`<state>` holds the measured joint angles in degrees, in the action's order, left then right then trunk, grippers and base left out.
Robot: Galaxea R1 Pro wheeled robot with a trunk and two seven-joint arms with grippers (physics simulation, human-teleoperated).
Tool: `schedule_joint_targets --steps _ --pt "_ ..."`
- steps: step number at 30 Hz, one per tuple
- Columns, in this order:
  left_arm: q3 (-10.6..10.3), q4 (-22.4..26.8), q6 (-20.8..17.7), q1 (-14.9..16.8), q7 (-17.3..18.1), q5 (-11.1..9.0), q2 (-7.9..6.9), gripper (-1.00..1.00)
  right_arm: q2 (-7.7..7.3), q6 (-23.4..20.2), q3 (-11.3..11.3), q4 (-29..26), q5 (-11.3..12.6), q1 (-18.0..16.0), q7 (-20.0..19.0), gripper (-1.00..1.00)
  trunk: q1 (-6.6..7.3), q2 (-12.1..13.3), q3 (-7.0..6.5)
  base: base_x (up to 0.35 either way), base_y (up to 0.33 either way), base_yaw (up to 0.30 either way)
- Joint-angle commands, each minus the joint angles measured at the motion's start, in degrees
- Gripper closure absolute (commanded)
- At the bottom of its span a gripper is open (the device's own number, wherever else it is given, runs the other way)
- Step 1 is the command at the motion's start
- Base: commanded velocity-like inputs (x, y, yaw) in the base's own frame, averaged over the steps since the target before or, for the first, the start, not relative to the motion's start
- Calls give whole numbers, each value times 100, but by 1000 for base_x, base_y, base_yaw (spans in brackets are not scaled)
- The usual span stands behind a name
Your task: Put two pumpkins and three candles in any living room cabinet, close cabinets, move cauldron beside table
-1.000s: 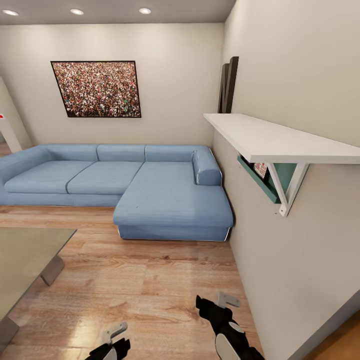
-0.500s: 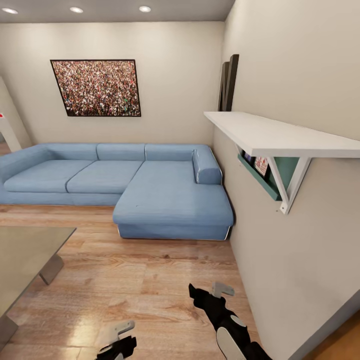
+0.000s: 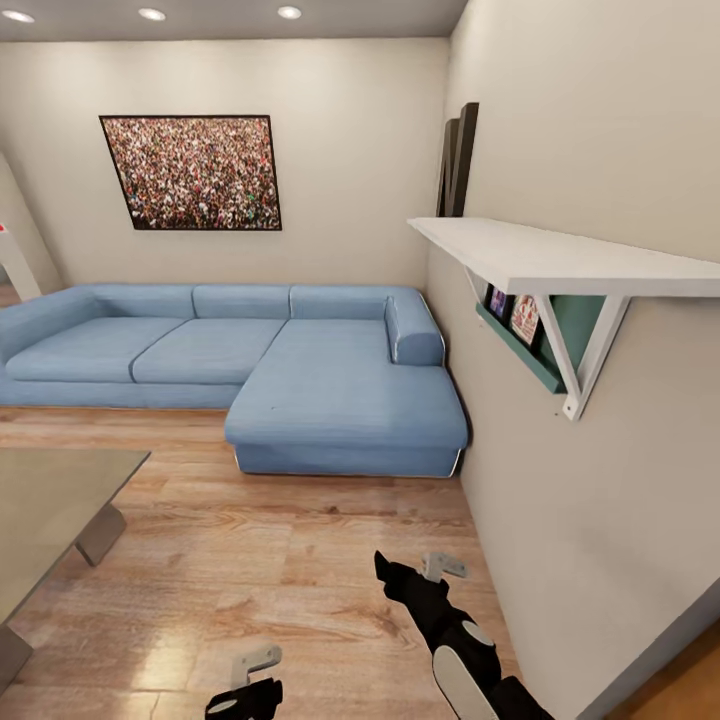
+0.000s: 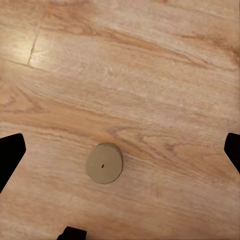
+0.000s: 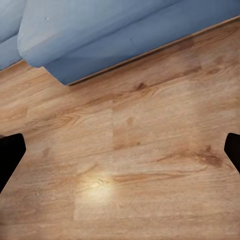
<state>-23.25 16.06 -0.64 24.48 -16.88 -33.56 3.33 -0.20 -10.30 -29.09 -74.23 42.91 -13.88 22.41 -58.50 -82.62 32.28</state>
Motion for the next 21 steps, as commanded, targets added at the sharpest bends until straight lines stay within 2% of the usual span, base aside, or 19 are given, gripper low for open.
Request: schedule_joint_targets --steps 1,12,21 --pt "-62 5 -7 3 -40 -42 -2 -100 -1 -13 -9 -8 26 0 40 -100 -22 -45 24 0 0 0" --pt "-174 -121 104 -5 -38 -45 59 -100 2 24 0 255 24 26 -8 -100 -264 -486 222 0 0 0" --pt "-188 -215 210 -5 -43 -46 79 -100 3 46 0 438 15 26 -17 -100 -462 -847 383 0 0 0"
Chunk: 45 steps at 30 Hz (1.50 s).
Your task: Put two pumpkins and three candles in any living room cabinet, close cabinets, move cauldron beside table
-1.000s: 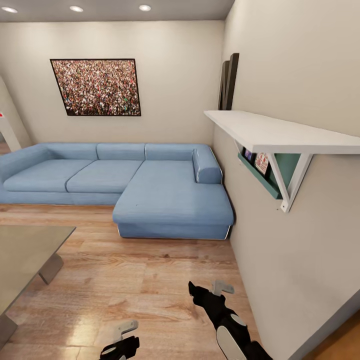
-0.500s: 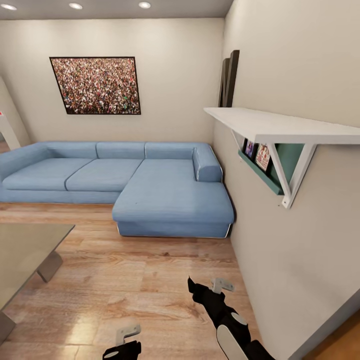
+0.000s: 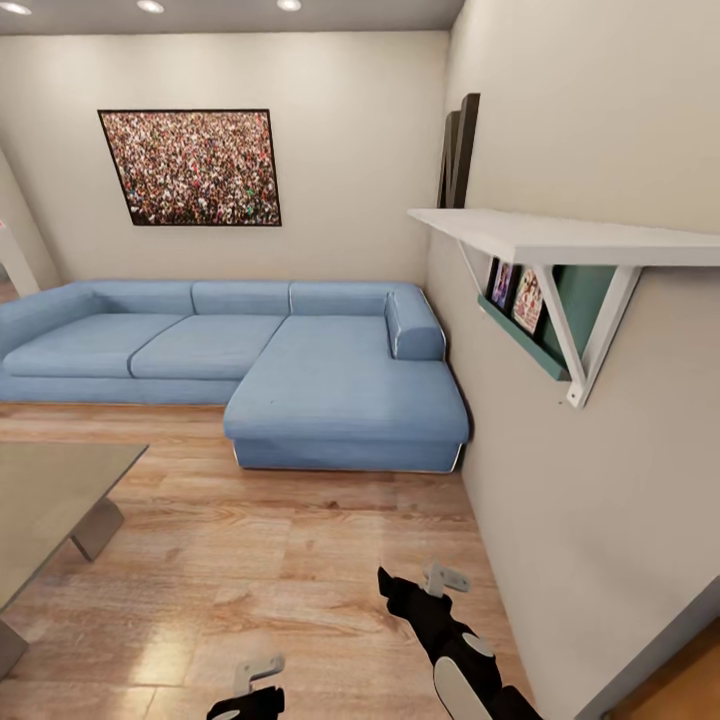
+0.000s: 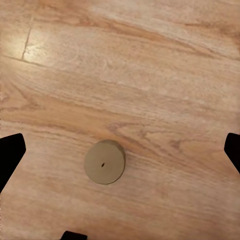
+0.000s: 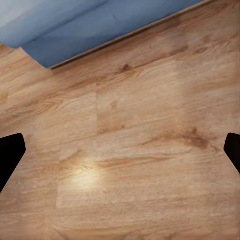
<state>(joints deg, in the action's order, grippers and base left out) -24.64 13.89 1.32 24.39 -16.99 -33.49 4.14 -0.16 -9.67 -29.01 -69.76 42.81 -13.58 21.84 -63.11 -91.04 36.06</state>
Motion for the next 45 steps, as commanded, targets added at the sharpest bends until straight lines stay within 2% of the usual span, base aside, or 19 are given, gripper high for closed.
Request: schedule_joint_targets --steps 1,6,15,24,45 --pt "-49 -8 15 4 -32 -52 -5 -100 -2 20 -8 18 25 -4 40 -100 -22 -44 24 0 0 0" --pt "-50 -20 24 4 -33 -51 -2 -100 2 214 -8 163 25 -4 32 -100 -132 -245 114 0 0 0" --pt "-50 -20 29 5 -33 -52 -2 -100 0 271 -11 269 14 -4 23 -100 -330 -606 275 0 0 0" --pt "-50 -141 412 4 -41 -60 -1 -100 7 274 -8 394 9 -4 22 -100 -527 -967 437 0 0 0" --pt "-50 -149 448 4 -52 -68 2 -100 7 282 -8 395 -20 -4 19 -100 -989 -1809 814 0 0 0"
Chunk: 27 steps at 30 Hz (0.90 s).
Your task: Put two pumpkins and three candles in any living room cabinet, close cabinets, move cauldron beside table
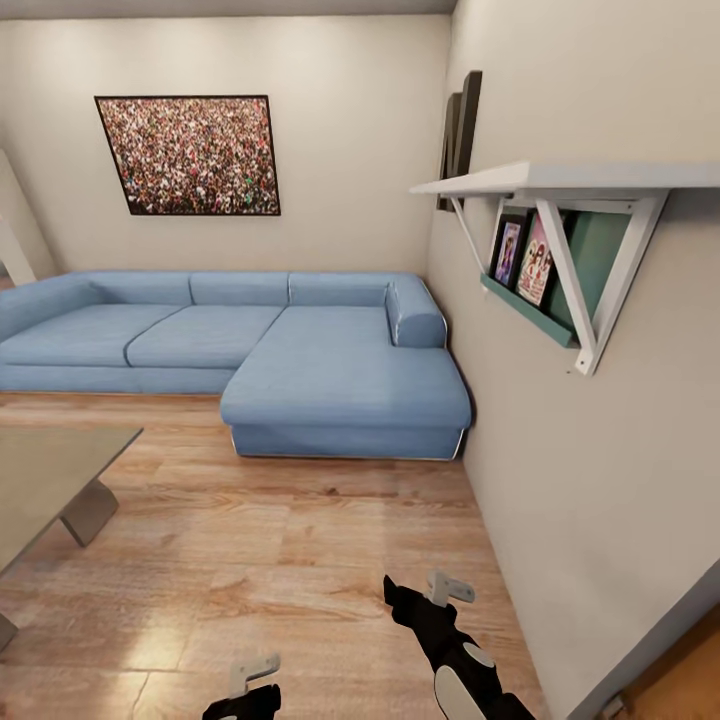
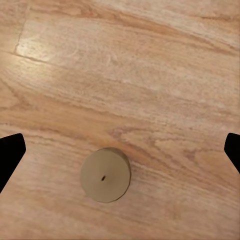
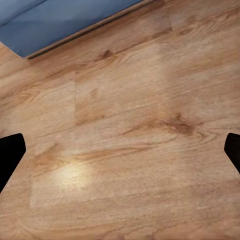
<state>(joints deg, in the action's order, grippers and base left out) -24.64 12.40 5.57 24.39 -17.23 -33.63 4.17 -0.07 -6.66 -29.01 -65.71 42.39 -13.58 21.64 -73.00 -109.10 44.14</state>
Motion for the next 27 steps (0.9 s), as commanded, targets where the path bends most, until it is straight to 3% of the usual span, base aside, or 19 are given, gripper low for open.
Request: schedule_joint_targets --steps 1,7,12,15,19,27 --pt "-50 -1 23 4 -27 -53 -1 -100 -2 -21 -9 -36 35 -4 24 -100 -22 -44 24 0 0 0" --pt "-50 0 23 5 -26 -47 17 -100 -2 -220 10 -354 75 -4 -498 -100 -154 -285 131 0 0 0" --pt "-50 3 23 4 -33 -47 29 -100 16 -891 59 -695 63 -9 -529 -100 -264 -485 221 0 0 0" --pt "-50 2 23 4 -55 -44 30 -100 28 -1182 281 -1057 44 -12 -518 -100 -329 -606 275 0 0 0" --pt "-50 7 23 5 -103 -39 31 -100 32 -1271 420 -1336 25 -13 -527 -100 -417 -766 347 0 0 0" --pt "-50 8 16 10 -129 -47 31 -100 33 -1284 450 -1476 34 -21 -553 -100 -593 -1087 490 0 0 0"
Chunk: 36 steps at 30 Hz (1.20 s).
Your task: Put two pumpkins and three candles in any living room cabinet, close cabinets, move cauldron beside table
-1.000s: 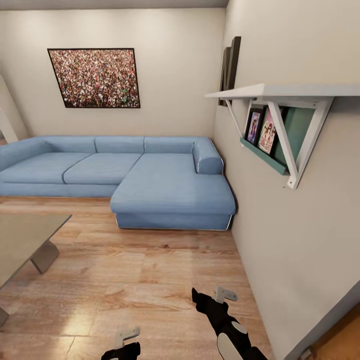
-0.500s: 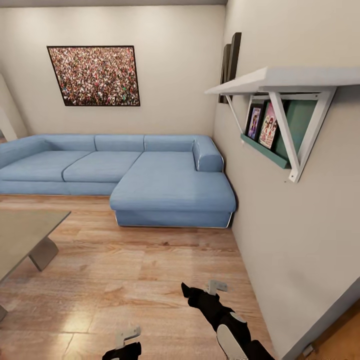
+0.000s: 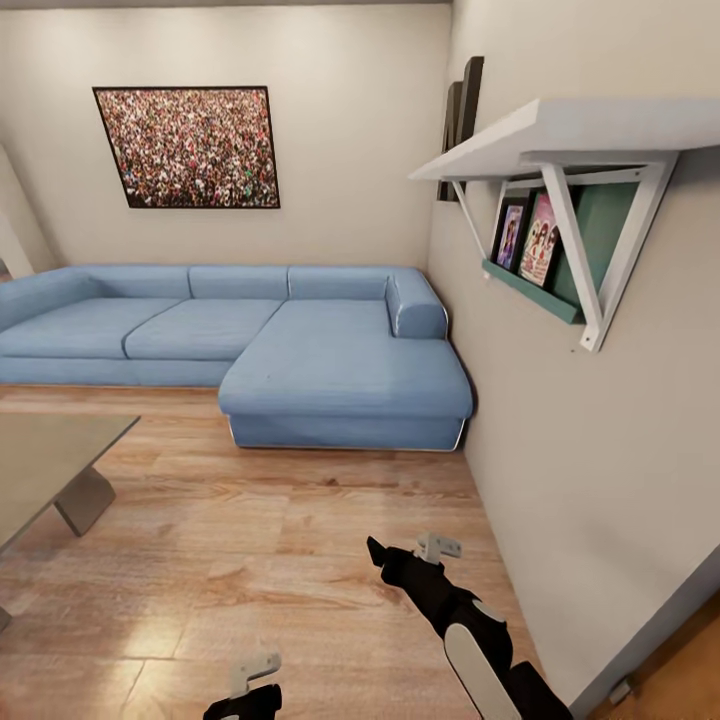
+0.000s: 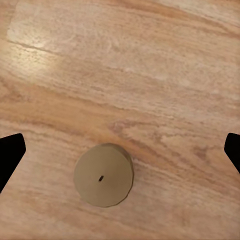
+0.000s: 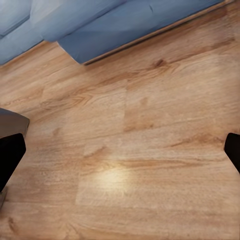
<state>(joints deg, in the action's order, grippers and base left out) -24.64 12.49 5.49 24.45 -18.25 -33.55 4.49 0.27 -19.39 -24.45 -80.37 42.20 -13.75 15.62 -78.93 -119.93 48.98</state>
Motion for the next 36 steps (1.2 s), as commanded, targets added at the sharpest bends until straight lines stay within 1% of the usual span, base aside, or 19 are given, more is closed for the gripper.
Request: schedule_joint_targets --steps 1,14,36 --pt "-48 -1 23 4 -28 -68 -1 -100 -1 -11 -5 -22 55 -4 45 -100 -22 -44 24 0 0 0" --pt "-41 -1 -14 6 -30 -120 -9 -100 -1 -20 -7 -115 77 -5 38 -100 -307 -565 257 0 0 0" --pt "-47 -4 -58 7 -30 -121 -2 -100 -1 -12 -7 -118 95 -5 21 -100 -790 -1448 652 0 0 0"
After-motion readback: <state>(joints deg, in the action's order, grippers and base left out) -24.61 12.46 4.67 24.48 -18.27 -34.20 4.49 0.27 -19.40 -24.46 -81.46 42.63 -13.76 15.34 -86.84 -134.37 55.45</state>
